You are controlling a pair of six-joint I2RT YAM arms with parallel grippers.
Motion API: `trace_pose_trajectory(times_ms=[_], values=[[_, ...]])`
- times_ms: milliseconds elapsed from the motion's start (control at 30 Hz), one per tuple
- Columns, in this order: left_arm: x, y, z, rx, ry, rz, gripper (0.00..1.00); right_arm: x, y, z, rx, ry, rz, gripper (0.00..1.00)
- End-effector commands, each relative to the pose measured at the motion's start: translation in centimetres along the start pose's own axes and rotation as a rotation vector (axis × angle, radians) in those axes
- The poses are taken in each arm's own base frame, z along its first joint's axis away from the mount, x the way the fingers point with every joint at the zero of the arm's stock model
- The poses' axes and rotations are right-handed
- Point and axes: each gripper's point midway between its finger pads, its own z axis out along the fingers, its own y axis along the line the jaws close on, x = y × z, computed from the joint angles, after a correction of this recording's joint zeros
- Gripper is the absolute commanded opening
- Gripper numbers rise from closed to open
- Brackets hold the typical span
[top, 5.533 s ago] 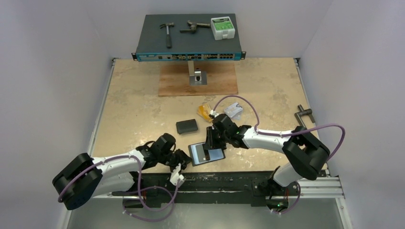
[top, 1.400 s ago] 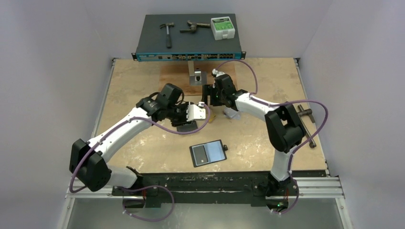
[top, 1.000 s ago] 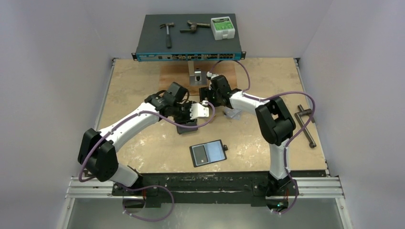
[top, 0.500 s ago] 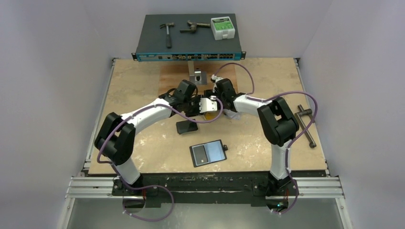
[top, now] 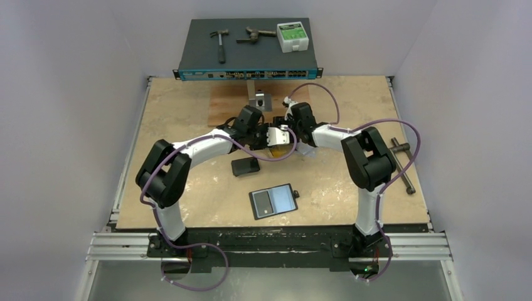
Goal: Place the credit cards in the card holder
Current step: Reset both arms
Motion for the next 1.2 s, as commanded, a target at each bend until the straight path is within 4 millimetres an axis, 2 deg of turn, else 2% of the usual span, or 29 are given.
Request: trace_pose_trajectory(times_ms=[0,133,233,467,667,933,1167], values=[[-2.0,2.7,0.3,-0.069,-0.054,0.018,0.39,0.4,-1.0,-1.1,0.009,0.014,0.019,0.65],[-1.9,2.7,0.4,-0.066,-0.053,0.015,0.39,0.4,-0.9,-2.0,-0.005,0.009,0.012,0.66],[-1.8,2.4,0.5,-0.059,-0.051,0.003,0.39,1.3,-1.0,-1.9,-0.013,0.039,0.000,0.65],[-1.6,2.6,0.6,-0.065,-0.044,-0.008,0.39,2.9,-1.7,-1.4,-0.003,0.065,0.007,0.52],[-1.9,3.0,0.3,-0.079,-0.045,-0.007,0.38,2.7,-2.4,-1.0,0.014,0.066,0.011,0.44],[-1.9,2.9,0.1,-0.079,-0.047,-0.011,0.38,1.3,-3.6,-1.3,0.030,0.039,0.029,0.43],[-1.9,2.8,0.1,-0.074,-0.048,-0.018,0.38,1.0,-3.9,-1.7,0.030,0.026,0.041,0.42]])
